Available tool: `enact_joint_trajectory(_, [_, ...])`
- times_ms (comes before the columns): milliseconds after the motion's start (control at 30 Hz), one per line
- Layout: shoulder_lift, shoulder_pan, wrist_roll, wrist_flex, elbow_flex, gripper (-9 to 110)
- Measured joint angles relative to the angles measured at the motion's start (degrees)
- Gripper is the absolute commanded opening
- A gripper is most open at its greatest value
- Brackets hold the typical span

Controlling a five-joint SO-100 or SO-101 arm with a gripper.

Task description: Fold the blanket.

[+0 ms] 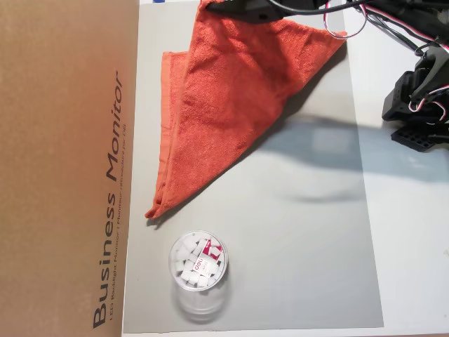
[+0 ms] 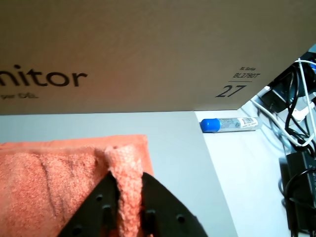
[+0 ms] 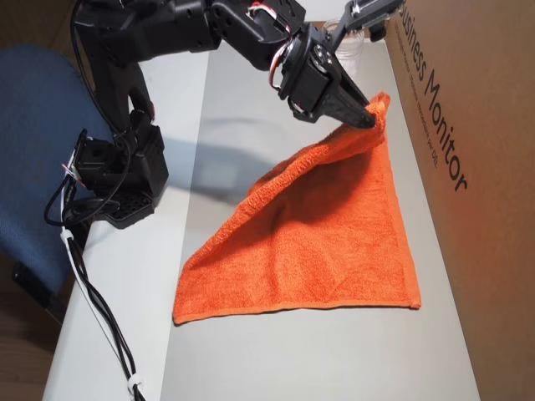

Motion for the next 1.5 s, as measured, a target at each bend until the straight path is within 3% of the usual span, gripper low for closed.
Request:
enact_joint_trajectory(1200, [-30.9,4.7,0.4,-36.9,-1.6,0])
enact_joint_trajectory(1500, [-37.7,4.4,0.5,-40.9,-4.0,0])
